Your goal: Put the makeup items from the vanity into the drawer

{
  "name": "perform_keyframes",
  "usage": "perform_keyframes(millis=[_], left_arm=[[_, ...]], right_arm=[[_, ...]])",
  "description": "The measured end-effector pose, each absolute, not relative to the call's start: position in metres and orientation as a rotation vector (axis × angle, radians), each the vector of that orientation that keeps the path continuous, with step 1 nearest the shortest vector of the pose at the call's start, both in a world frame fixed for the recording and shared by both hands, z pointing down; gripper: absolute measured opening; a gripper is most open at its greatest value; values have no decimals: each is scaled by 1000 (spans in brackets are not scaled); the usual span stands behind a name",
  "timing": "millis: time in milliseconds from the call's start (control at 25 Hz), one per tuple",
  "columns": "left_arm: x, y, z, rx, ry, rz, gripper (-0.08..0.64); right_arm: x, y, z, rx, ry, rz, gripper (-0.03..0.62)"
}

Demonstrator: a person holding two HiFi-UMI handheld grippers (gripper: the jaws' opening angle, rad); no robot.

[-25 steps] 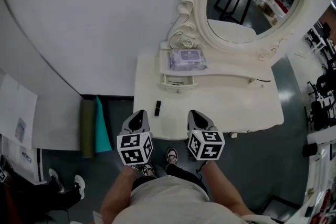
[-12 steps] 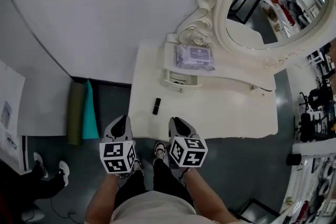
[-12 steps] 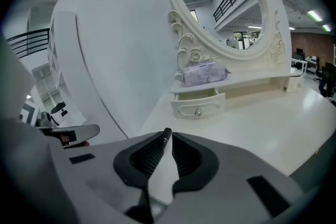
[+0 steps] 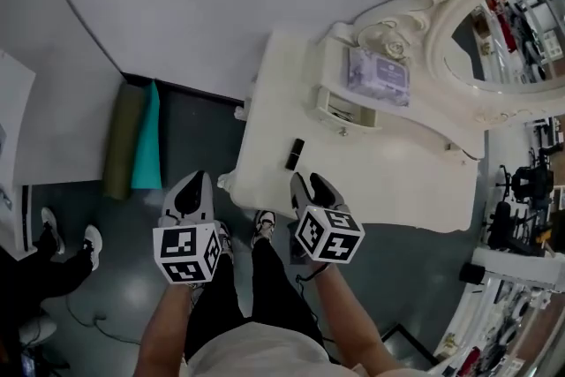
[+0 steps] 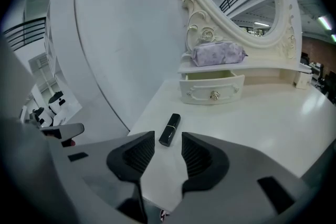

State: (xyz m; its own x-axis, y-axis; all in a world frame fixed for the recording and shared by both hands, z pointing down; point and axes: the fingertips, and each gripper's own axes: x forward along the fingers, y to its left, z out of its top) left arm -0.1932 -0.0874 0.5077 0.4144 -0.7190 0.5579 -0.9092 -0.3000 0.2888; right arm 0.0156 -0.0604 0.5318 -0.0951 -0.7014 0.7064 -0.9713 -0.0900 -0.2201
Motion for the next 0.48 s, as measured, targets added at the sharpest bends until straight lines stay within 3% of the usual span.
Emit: perform_keyframes(millis=[480], left_arm=[[-237,-71,560,2004,-1413,435,3]], right_arm=[[-5,-86,571,1740,-1726,990,178]])
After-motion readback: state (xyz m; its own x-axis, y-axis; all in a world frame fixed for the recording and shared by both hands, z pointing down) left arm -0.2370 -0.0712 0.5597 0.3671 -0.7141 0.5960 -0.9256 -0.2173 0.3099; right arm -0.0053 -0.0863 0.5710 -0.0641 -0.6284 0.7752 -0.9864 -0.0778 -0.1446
